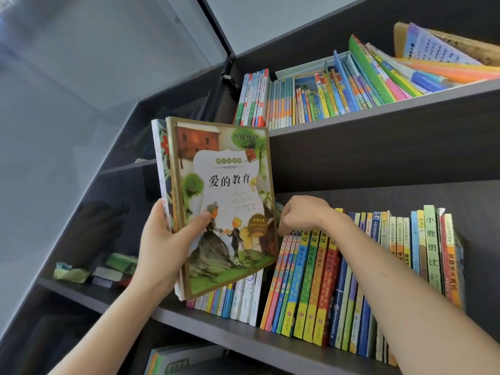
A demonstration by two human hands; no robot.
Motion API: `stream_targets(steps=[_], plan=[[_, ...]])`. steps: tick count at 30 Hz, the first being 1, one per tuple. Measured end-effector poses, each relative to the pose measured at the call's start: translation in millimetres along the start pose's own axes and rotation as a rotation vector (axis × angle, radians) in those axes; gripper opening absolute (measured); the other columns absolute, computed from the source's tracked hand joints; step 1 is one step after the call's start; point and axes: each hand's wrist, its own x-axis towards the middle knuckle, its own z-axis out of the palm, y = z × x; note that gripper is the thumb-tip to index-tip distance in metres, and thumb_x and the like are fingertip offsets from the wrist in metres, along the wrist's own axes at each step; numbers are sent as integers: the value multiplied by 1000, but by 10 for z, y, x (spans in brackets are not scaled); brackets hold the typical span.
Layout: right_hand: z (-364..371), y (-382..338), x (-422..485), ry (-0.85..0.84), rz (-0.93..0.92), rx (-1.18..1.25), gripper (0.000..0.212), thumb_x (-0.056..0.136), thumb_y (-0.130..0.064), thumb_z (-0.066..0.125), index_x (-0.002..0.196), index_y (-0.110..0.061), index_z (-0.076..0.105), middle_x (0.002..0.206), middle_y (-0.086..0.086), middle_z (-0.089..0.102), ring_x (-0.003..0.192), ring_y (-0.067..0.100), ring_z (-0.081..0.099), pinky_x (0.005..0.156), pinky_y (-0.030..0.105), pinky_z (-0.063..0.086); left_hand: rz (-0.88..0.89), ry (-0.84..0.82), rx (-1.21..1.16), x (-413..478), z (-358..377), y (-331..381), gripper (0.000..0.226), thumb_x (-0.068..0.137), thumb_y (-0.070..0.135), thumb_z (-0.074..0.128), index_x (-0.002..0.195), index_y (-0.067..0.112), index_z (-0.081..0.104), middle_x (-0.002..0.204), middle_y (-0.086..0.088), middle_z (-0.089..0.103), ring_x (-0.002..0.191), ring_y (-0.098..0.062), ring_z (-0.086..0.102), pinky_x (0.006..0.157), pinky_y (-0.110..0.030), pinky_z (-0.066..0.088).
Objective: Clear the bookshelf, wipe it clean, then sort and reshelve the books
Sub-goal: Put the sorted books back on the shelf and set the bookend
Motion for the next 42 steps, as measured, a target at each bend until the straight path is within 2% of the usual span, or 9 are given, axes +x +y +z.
stream_targets(steps=[5, 8, 12, 17, 19, 22, 30, 38, 42], plan=[[-32, 114, -100, 37, 4, 55, 18, 86, -25, 60, 72, -35, 64, 73, -17, 59, 76, 12, 53, 58, 25, 36, -35, 45, -104, 53, 88, -16, 33, 80, 12, 71, 108, 21, 56, 104, 1, 72, 95, -20, 70, 78, -43, 56], [-8, 136, -102, 31, -4, 42, 17, 89, -44, 57, 79, -31, 52, 93, -7, 63, 84, 17, 55, 68, 27, 40, 13, 52, -3, 54, 171, -51, 31, 79, 14, 74, 102, 25, 56, 102, 3, 72, 94, -16, 70, 78, -42, 57], [-28, 175, -59, 34, 2, 56, 24, 88, -47, 57, 95, -25, 52, 108, 1, 65, 86, 19, 56, 69, 28, 40, 60, 74, 103, 59, 238, -126, 33, 80, 15, 75, 106, 22, 56, 103, 4, 71, 94, -13, 69, 78, -39, 58], [-66, 199, -83, -44, 28, 194, 29, 86, -35, 65, 63, -18, 57, 68, -3, 56, 64, 16, 49, 56, 28, 38, 121, 165, 145, 85, 250, -115, 28, 81, 15, 74, 93, 28, 53, 99, 5, 68, 90, -9, 67, 72, -29, 56], [-126, 250, -116, -137, 33, 208, 10, 80, -18, 68, 73, -14, 73, 74, -3, 65, 75, 16, 59, 67, 28, 48, 149, 201, 134, 114, 267, -66, 29, 82, 15, 74, 92, 30, 51, 99, 7, 67, 89, -7, 66, 72, -27, 54], [-201, 323, -226, -237, 29, 222, 20, 79, -8, 68, 94, -16, 77, 86, -10, 70, 100, 16, 63, 90, 30, 49, 199, 229, 147, 141, 332, 7, 31, 83, 15, 73, 89, 33, 48, 96, 12, 64, 87, 0, 63, 71, -21, 51], [-196, 396, -270, -213, 40, 271, 18, 81, -3, 68, 88, -17, 77, 94, -1, 73, 89, 12, 59, 67, 19, 44, 213, 140, 57, 72, 491, 40, 31, 82, 15, 73, 94, 33, 51, 96, 14, 68, 90, -3, 67, 71, -23, 56], [-216, 423, -265, -209, 55, 307, 18, 80, -3, 69, 93, -13, 77, 95, 0, 72, 88, 10, 61, 67, 14, 42, 258, 36, 132, -18, 874, -57, 31, 84, 11, 71, 96, 28, 48, 95, 13, 64, 86, 9, 63, 64, -10, 52], [-204, 429, -264, -193, 70, 338, 20, 80, -4, 71, 98, -11, 75, 86, -5, 68, 79, 6, 58, 63, 13, 38, 186, -36, 198, -97, 919, -231, 34, 84, 15, 71, 100, 32, 47, 101, 15, 64, 91, 8, 62, 73, -17, 56]])
